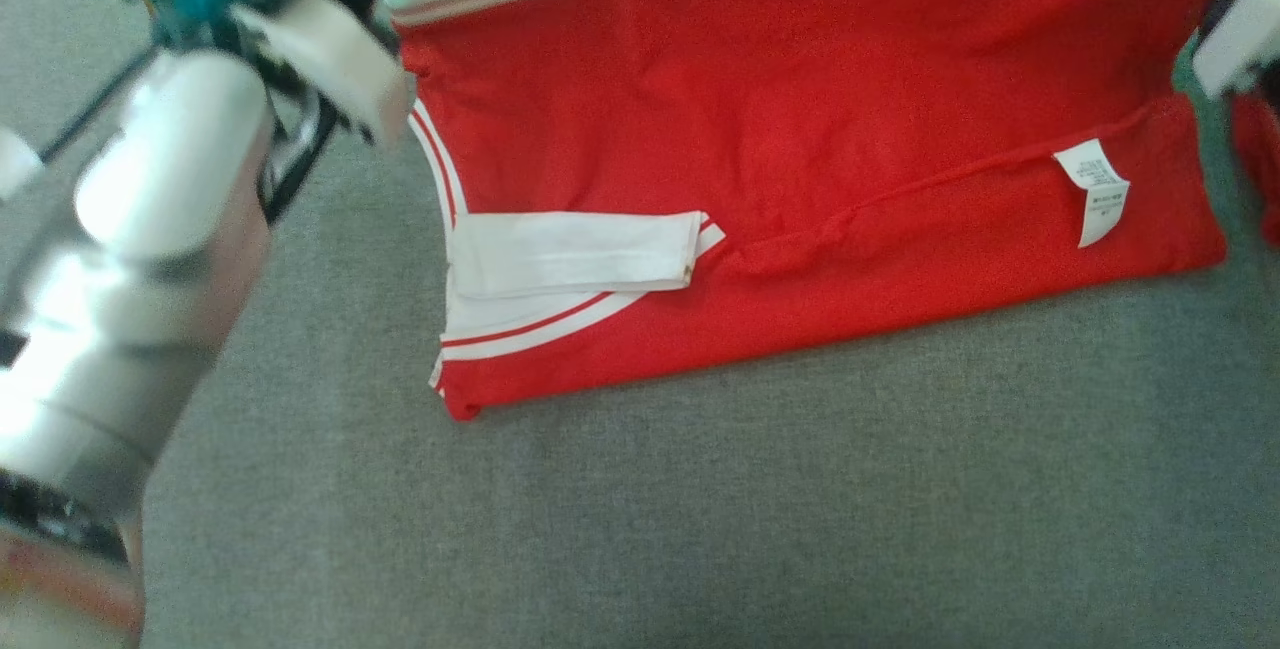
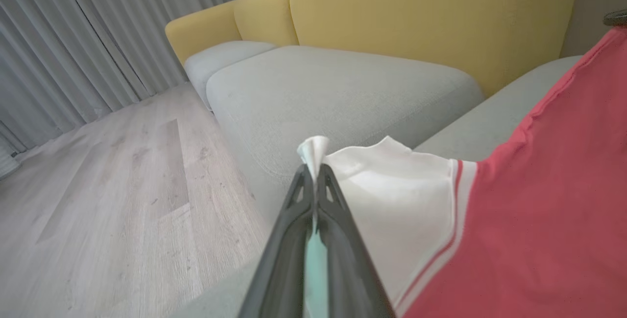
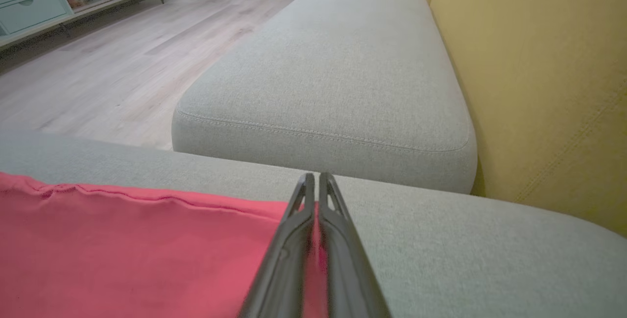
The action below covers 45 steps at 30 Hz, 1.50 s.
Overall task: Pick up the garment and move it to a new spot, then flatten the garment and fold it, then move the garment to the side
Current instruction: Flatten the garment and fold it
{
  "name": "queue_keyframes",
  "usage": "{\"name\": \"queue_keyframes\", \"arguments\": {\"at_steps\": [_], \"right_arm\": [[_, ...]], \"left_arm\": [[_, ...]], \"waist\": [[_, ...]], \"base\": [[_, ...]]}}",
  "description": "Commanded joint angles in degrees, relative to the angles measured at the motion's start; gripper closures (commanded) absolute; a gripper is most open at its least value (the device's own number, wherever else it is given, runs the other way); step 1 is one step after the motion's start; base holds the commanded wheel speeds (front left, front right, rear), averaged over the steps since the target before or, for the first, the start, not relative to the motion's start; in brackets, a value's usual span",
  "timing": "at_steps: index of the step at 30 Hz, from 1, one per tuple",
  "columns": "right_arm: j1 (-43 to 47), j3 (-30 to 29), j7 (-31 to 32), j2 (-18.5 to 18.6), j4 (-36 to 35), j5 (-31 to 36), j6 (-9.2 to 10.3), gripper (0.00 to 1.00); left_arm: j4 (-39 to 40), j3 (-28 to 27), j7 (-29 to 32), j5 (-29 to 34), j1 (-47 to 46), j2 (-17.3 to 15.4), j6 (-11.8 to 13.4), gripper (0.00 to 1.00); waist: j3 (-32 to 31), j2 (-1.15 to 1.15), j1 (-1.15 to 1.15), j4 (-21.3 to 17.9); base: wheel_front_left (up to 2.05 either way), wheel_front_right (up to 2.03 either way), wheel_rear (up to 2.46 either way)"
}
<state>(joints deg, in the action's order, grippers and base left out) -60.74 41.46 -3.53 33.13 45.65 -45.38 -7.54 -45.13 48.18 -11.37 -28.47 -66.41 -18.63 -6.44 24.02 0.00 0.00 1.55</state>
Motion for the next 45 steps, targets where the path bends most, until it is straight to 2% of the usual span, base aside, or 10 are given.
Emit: {"name": "queue_keyframes", "arguments": {"at_steps": [1, 8, 14, 24, 34, 45], "right_arm": [[2.6, 1.2, 0.2, 2.3, -2.0, -1.9, 0.05, 1.00], [8.3, 6.9, 3.7, 8.1, -7.1, -9.2, 0.05, 1.00], [11.9, 12.2, 8.5, 13.2, -10.7, -13.1, 0.05, 1.00], [14.4, 19.9, 14.5, 17.2, -13.6, -15.7, 0.05, 1.00], [14.1, 23.3, 17.0, 17.8, -13.2, -17.3, 0.05, 1.00], [13.4, 25.8, 17.5, 17.9, -13.0, -18.5, 0.05, 1.00]], "left_arm": [[2.4, -0.9, 0.3, -0.9, 0.2, -3.2, -0.3, 1.00], [13.5, 2.0, 6.2, -5.9, 9.0, -7.8, -0.9, 1.00], [26.5, 4.9, 15.8, -11.2, 16.9, -13.7, -1.0, 1.00], [43.5, 6.7, 27.1, -17.3, 24.1, -22.1, 0.7, 1.00], [47.8, 8.4, 31.9, -19.7, 26.2, -23.4, 1.6, 1.00], [45.7, 10.4, 32.9, -19.6, 26.4, -21.5, 1.2, 1.00]], "waist": [[-1.4, 0.00, 0.00, 0.6], [-4.8, 0.00, 0.00, 1.7], [-7.0, 0.00, 0.00, 2.3], [-9.9, 0.00, 0.00, 2.6], [-10.0, 0.00, 0.00, 2.0], [-9.1, 0.00, 0.00, 1.2]], "base": [[0.00, 0.00, 0.00], [0.00, 0.00, 0.00], [0.00, 0.00, 0.00], [0.00, 0.00, 0.00], [0.00, 0.00, 0.00], [0.00, 0.00, 0.00]]}}
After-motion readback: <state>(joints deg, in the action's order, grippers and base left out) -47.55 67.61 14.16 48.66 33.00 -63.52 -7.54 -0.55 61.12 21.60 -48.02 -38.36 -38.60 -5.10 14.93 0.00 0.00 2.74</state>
